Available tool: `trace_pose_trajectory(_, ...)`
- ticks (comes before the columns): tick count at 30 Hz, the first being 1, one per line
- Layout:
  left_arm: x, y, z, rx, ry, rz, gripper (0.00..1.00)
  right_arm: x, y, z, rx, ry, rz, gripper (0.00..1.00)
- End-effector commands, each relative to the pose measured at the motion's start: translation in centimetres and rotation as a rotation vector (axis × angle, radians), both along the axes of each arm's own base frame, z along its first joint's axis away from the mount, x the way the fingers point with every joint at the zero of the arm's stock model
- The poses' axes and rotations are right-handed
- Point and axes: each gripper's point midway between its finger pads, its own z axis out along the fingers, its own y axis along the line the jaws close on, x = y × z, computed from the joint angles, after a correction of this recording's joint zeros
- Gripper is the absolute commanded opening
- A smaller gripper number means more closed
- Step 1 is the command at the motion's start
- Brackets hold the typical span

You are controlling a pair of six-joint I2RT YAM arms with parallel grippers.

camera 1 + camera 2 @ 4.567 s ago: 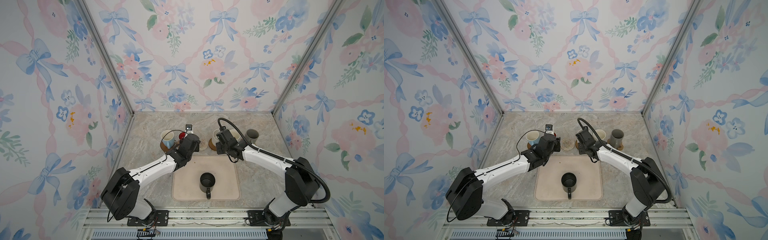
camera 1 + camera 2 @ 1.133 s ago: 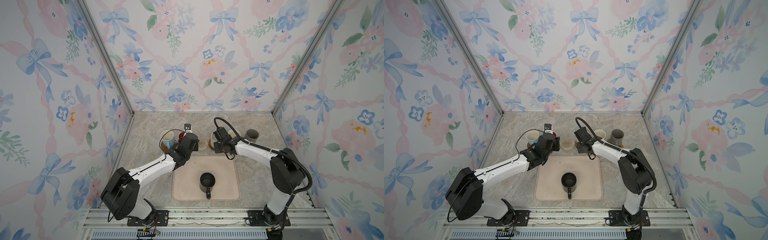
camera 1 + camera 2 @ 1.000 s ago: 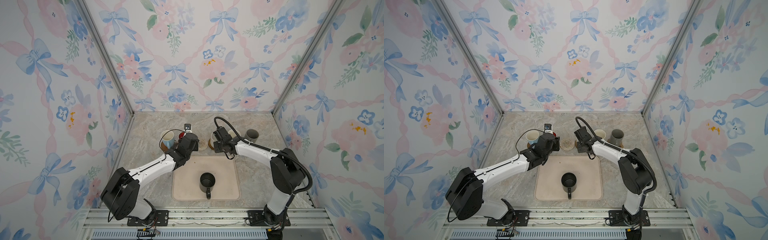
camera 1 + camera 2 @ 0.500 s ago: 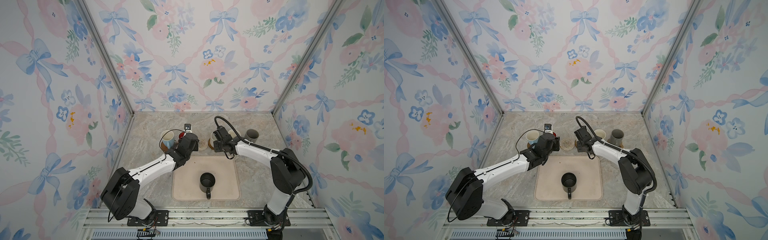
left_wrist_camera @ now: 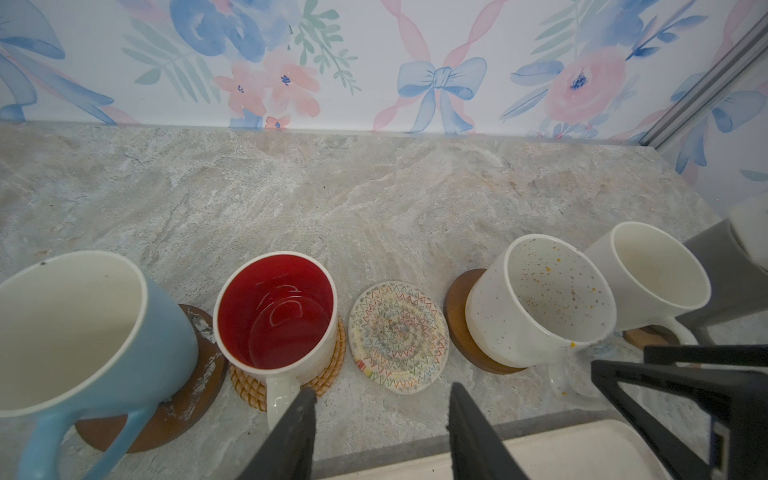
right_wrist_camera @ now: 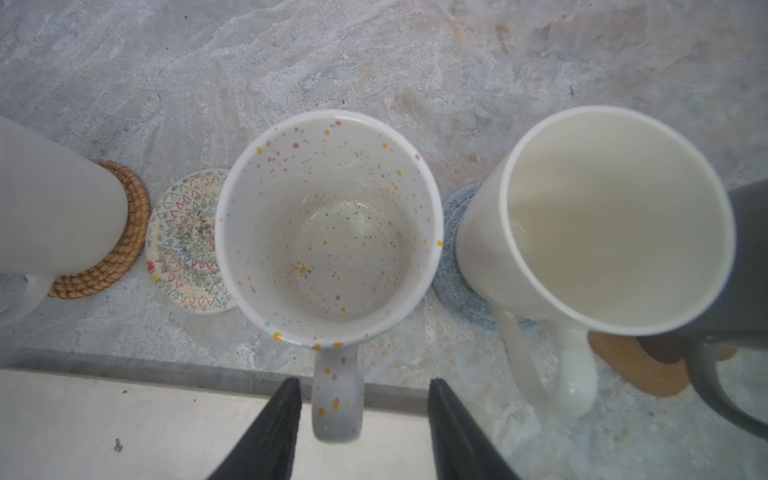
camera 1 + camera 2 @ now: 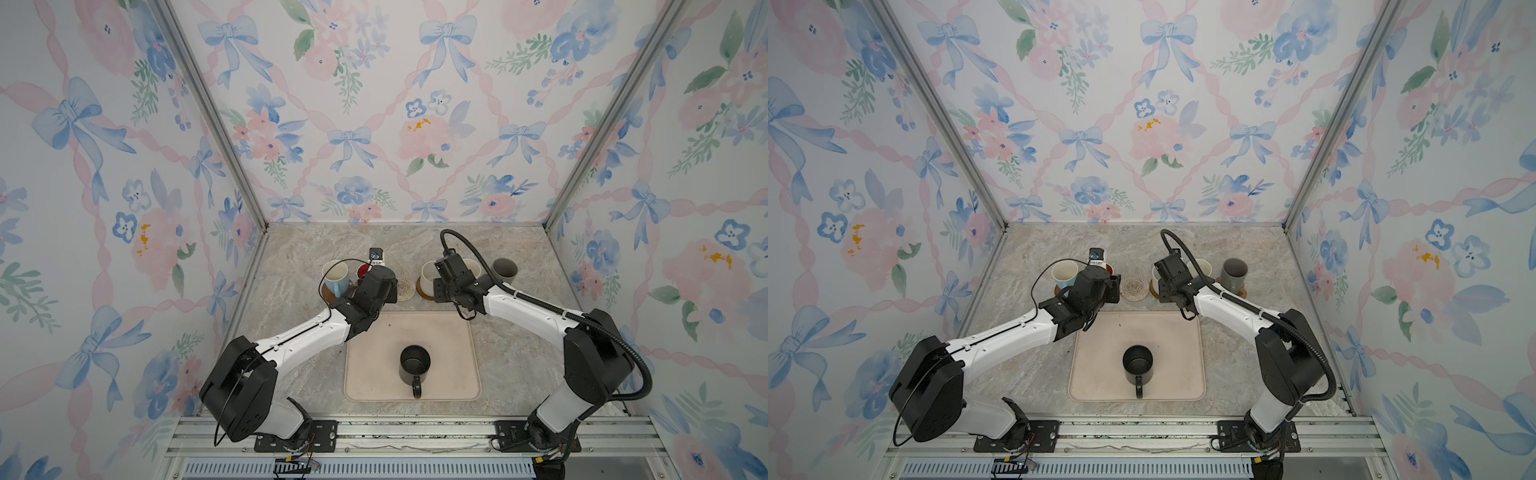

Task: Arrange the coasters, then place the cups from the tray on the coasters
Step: 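Hold the speckled mug on the wooden coaster with the right gripper, then lower the left gripper into the black mug on the tray and grasp its rim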

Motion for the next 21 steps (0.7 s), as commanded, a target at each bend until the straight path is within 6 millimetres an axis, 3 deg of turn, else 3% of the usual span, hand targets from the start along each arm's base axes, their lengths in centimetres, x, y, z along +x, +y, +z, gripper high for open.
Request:
trace_pose_trajectory(1, -1.1, 0.0, 0.7, -0.011, 0.026, -0.028, 0.48, -1.2, -1.0, 1.6, -0.017, -0.030, -0.037, 0.54)
trace_pose_trajectory(7, -5.0, -2.4, 1.8, 0.030, 0.063, -0.157, 0.48, -1.5, -1.1, 5.8, 0.046, -0.150, -0.061, 0.55)
trace_pose_trajectory(14, -11.4, -4.4, 0.5, 0.047, 0.181, -0.249, 0.46, -0.8, -0.6, 10.3, 0.134, -0.279, -0.069, 0.57)
trace_pose_trajectory(17, -13.8, -4.7, 0.1, 0.054, 0.229, -0.265, 0.46, -0.7, -0.3, 11.3, 0.178, -0.312, -0.065, 0.57)
trace_pose_trajectory(21, -16.5, -5.3, -0.5, 0.080, 0.301, -0.304, 0.44, -1.1, -0.5, 10.9, 0.196, -0.319, -0.065, 0.58)
